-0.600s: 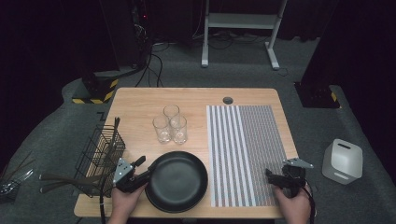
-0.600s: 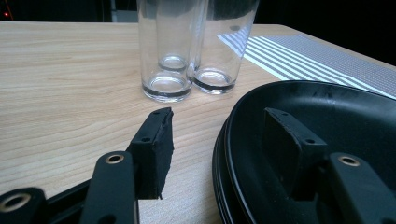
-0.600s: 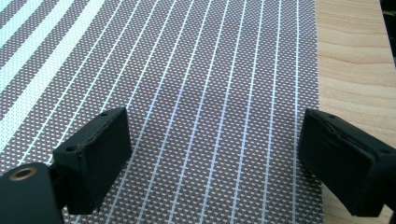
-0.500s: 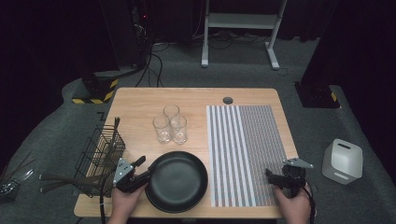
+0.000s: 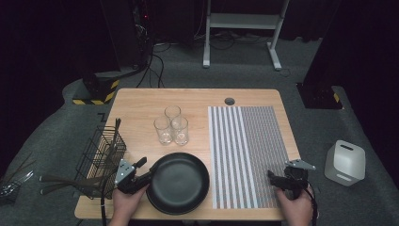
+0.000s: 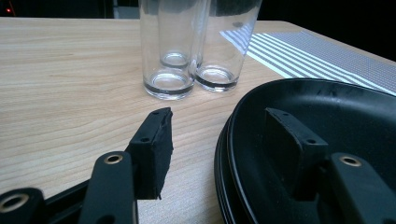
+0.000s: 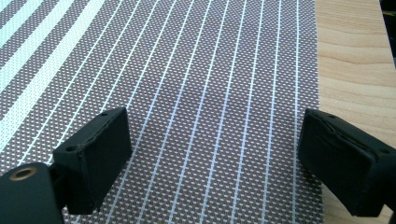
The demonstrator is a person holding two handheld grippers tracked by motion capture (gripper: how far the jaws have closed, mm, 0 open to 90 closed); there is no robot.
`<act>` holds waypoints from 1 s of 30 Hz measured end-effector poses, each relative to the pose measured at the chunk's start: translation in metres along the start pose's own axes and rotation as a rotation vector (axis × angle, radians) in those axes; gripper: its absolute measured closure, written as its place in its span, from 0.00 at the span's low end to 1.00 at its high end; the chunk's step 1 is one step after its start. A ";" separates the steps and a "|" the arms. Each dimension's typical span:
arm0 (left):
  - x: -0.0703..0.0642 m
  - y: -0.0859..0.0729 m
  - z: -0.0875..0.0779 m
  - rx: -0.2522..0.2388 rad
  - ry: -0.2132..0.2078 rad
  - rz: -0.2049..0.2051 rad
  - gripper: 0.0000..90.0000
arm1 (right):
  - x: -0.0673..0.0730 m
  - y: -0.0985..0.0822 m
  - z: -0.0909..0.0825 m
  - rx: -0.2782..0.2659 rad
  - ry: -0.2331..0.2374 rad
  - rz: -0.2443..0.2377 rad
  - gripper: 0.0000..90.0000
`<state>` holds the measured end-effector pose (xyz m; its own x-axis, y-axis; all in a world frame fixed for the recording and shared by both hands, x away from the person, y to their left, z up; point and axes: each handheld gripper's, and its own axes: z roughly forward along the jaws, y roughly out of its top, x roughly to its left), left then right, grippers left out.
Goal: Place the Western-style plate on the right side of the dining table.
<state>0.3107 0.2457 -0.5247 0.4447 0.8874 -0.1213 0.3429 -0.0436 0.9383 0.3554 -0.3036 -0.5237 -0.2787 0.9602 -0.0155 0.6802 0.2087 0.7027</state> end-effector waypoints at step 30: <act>0.001 0.000 -0.001 0.003 -0.031 -0.003 0.48 | -0.001 0.002 -0.004 -0.012 -0.005 -0.008 0.12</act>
<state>0.3106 0.2469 -0.5248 0.4693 0.8728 -0.1339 0.3467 -0.0426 0.9370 0.3539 -0.3047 -0.5192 -0.2807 0.9595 -0.0240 0.6701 0.2138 0.7108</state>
